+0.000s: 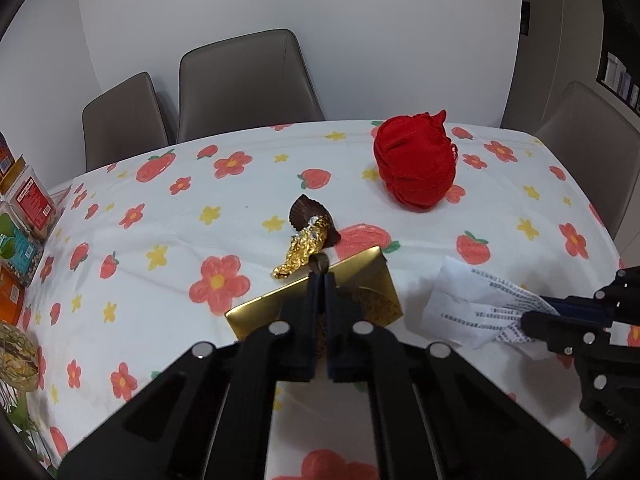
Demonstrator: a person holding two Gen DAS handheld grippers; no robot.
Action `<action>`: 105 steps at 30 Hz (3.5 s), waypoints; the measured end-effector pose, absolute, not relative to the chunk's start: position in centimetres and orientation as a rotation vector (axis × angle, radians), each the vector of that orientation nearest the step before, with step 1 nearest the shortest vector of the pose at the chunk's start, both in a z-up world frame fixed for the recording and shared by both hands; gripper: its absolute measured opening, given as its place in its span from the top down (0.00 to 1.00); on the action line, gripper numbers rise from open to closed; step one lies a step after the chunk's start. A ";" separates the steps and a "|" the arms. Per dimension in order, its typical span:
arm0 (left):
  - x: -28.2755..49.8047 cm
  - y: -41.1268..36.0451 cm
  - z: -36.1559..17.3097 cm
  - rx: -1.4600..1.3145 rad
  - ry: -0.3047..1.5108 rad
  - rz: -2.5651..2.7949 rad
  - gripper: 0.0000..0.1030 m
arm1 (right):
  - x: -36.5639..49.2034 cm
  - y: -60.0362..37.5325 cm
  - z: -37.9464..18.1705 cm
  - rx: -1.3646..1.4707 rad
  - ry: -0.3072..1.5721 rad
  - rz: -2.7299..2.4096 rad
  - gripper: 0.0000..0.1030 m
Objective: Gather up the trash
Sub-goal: 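Grasp the gold foil box with the left tool while the right tool grasps the white receipt, then carry the gold box and white receipt over to the metal bin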
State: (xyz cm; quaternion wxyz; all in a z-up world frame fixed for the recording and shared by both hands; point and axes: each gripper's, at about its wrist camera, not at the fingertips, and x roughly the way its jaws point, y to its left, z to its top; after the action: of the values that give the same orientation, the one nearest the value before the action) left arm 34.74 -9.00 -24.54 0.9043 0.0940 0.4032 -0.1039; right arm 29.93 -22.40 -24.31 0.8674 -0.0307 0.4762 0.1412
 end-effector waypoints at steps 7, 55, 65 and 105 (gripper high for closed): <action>33.7 -8.6 -22.2 0.132 0.804 -0.252 0.99 | 29.3 -22.3 -23.7 -0.053 0.989 0.293 0.93; 8.9 -29.7 -15.5 0.250 0.743 -0.818 0.99 | 0.5 -43.3 -17.7 0.256 0.843 -0.172 0.93; -2.0 -43.6 -16.7 0.247 0.776 -0.891 1.00 | -13.4 -57.3 -18.6 0.249 0.874 -0.251 0.93; -8.8 -65.7 -46.5 0.351 0.991 -0.985 0.64 | -21.3 -75.3 -46.4 0.487 0.970 -0.460 0.93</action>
State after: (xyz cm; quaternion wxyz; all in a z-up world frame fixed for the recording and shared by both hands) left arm -8.84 -65.72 -46.51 0.7515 0.1608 0.4538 -0.4511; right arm -21.29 -75.28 -46.35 0.8313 0.2298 0.4573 -0.2168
